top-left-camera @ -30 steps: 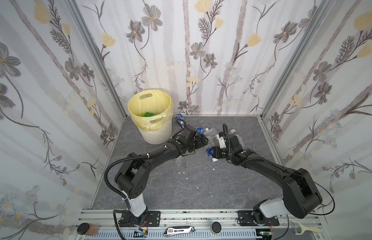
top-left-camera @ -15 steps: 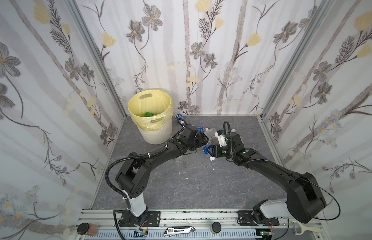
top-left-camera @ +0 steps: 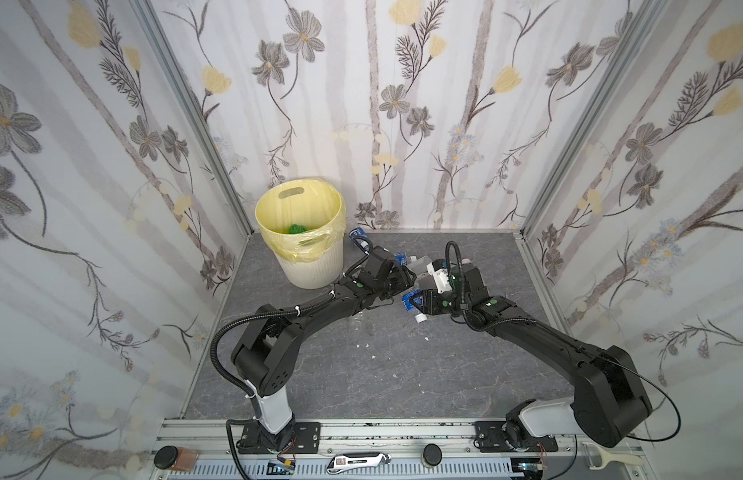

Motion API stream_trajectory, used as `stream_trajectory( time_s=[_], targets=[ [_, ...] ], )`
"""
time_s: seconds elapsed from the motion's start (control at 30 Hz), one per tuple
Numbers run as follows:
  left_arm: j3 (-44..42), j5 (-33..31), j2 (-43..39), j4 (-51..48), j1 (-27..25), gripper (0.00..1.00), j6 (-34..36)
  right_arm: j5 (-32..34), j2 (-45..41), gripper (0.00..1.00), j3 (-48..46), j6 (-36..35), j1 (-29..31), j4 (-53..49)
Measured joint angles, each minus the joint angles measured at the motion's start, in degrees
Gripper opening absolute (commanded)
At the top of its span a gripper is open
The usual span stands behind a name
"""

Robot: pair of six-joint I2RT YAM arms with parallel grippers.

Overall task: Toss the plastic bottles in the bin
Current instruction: 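Lift the Pocari bottle with the right gripper while the left gripper grasps its bottom, then carry the Pocari bottle over the bin with the left gripper while right gripper releases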

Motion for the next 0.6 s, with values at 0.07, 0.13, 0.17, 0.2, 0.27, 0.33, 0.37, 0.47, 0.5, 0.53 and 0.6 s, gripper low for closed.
stream_trajectory(
  time_s=[0.07, 0.13, 0.17, 0.2, 0.27, 0.33, 0.37, 0.47, 0.5, 0.53, 0.6],
  targets=[
    [0.00, -0.04, 0.00, 0.04, 0.00, 0.57, -0.04, -0.02, 0.04, 0.58, 0.09, 0.00, 0.00, -0.15],
    [-0.07, -0.04, 0.00, 0.20, 0.02, 0.57, -0.02, 0.04, 0.07, 0.59, 0.22, 0.00, 0.00, -0.22],
    [-0.13, -0.02, 0.00, 0.33, 0.04, 0.56, -0.02, 0.09, 0.07, 0.62, 0.28, 0.00, 0.00, -0.35],
    [-0.20, -0.02, 0.00, 0.39, 0.13, 0.56, 0.00, 0.13, 0.04, 0.65, 0.28, 0.00, 0.00, -0.33],
    [-0.50, -0.02, -0.22, 0.44, 0.31, 0.55, 0.02, -0.02, -0.02, 0.69, 0.39, 0.00, 0.00, -0.50],
    [-0.90, -0.09, -0.72, 0.42, 0.76, 0.55, 0.35, 0.07, -0.33, 0.77, 0.74, -0.02, 0.00, -0.61],
    [-1.09, -0.33, -1.01, 0.42, 1.14, 0.55, 0.35, 0.17, -0.61, 0.79, 0.92, -0.04, 0.00, -0.61],
    [-1.46, -0.72, -2.14, 0.39, 2.16, 0.55, 0.37, 0.61, -1.77, 0.83, 1.44, -0.46, -0.02, -0.83],
    [-1.60, -1.09, -2.62, 0.39, 2.38, 0.55, 0.39, 0.74, -2.12, 0.85, 1.57, -0.48, -0.04, -0.92],
    [-1.70, -1.53, -3.26, 0.37, 2.71, 0.55, 0.42, 1.05, -2.54, 0.88, 1.81, -0.57, -0.04, -1.27],
    [-1.73, -2.47, -4.61, 0.35, 3.28, 0.55, 0.42, 1.53, -3.30, 0.99, 2.56, -1.01, -0.15, -2.49]
  ],
)
